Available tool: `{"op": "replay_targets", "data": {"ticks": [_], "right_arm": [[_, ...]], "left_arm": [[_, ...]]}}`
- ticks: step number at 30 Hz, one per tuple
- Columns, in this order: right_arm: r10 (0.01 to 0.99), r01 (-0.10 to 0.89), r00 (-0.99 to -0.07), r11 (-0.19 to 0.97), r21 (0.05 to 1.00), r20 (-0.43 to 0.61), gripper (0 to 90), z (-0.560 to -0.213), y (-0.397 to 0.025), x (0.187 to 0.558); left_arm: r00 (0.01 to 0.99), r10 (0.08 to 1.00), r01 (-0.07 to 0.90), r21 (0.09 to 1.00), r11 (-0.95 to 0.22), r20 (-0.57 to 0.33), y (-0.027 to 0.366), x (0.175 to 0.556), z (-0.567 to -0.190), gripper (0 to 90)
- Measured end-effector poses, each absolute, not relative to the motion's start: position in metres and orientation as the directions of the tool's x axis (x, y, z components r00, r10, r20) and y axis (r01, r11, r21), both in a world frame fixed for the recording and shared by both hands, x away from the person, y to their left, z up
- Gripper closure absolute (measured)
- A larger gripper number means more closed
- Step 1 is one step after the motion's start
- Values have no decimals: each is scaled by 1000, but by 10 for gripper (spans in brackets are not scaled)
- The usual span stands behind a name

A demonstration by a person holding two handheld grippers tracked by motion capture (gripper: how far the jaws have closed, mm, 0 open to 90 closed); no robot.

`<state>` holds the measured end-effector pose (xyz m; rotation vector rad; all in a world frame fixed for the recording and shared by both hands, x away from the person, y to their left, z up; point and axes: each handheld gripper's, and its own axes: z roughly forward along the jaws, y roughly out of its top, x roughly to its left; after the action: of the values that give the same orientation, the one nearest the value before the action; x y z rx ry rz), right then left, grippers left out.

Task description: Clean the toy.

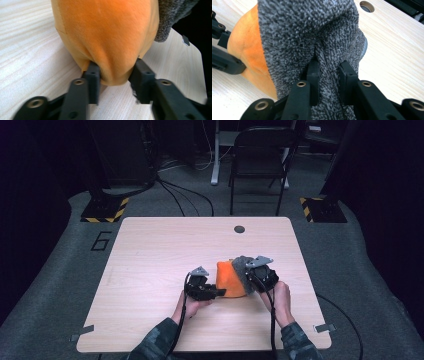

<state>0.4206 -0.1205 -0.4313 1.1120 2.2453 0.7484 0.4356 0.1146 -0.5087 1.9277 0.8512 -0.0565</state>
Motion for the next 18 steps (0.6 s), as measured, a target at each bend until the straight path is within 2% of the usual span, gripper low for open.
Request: {"op": "replay_targets", "data": {"ticks": [4,8,11,18], "right_arm": [[831,541,-519,503,674,-203,741,-433,-124,424],[831,542,-521,499,676,-195,741,-434,-125,425],[827,540,-526,505,673,-198,741,-434,-123,426],[828,534,-523,504,678,-204,741,-434,-123,427]], "left_arm": [[793,539,506,801,-321,-284,115,433,-506,486],[835,539,382,823,-420,-112,113,428,-504,384],[840,543,307,822,-479,2,113,425,-501,262],[852,511,217,809,-546,116,108,421,-506,161]]}}
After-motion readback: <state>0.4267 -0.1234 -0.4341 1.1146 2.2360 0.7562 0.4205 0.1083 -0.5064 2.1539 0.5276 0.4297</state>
